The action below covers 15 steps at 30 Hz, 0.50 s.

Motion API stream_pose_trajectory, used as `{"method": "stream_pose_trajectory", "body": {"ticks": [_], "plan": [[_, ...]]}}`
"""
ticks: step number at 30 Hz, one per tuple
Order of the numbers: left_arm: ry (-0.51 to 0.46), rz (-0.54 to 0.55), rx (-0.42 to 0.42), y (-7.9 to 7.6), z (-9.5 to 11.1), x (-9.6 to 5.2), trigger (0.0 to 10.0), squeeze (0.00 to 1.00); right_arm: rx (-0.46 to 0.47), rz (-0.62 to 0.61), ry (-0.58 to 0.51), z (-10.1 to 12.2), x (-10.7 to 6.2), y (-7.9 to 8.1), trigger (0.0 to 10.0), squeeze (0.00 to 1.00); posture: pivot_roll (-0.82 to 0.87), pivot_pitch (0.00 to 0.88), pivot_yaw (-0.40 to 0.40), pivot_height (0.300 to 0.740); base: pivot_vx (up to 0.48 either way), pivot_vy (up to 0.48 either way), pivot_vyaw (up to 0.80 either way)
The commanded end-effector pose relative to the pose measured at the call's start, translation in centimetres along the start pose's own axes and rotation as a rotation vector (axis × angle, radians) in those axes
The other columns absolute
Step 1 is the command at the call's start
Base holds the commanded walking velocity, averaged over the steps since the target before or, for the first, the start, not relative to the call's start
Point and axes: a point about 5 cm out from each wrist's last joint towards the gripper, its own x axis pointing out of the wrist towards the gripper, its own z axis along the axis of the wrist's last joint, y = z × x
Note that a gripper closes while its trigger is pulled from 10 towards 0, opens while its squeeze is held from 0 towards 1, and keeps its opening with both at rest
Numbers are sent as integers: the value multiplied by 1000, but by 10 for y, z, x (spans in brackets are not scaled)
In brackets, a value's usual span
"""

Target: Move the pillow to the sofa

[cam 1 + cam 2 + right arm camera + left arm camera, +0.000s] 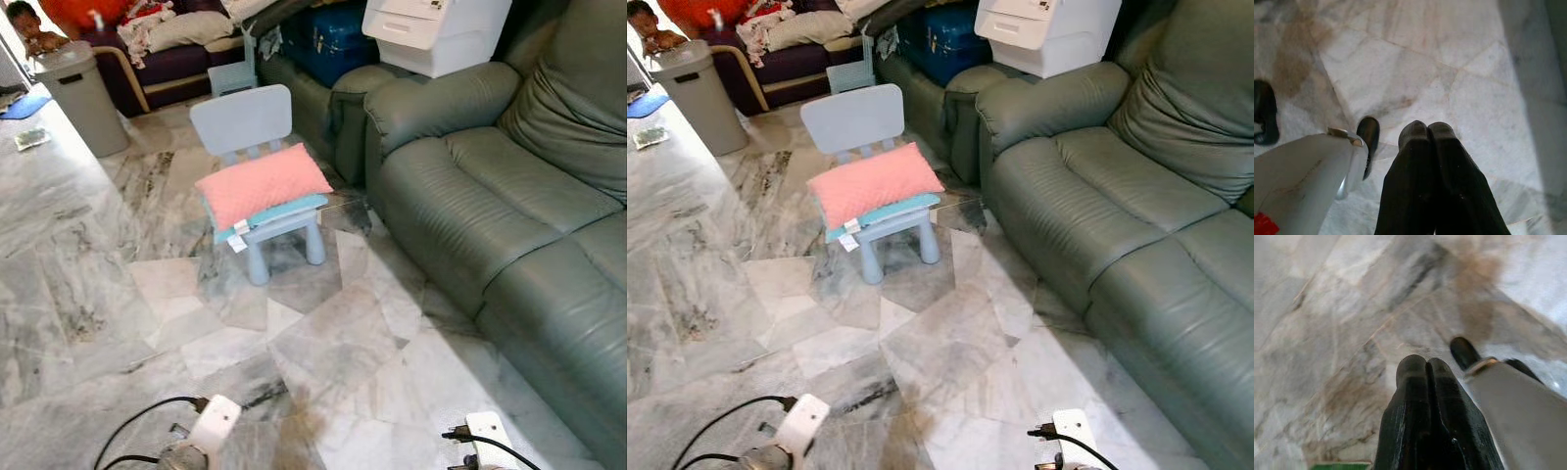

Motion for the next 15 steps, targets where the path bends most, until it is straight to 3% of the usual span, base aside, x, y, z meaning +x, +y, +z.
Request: {"method": "stream_pose_trajectory", "body": {"ticks": [1,2,4,8,15], "plan": [[9,26,-32,3,-4,-1,10000,0,-58,30,-3,3,1,7,10000,0,-157,15,37,740,0,0,0],[10,24,-24,3,-3,-1,10000,0,-74,33,-1,4,1,7,10000,0,-157,15,37,740,0,0,0],[-11,11,-96,-5,5,1,10000,0,-101,34,1,5,2,8,10000,0,-141,0,43,740,0,0,0],[-53,-45,-27,-19,19,3,10000,0,-79,27,-5,6,2,9,10000,0,-122,0,41,740,0,0,0],[-76,-78,-72,-18,26,3,10000,0,-56,41,-10,7,2,11,10000,0,-125,11,57,740,0,0,0]]}}
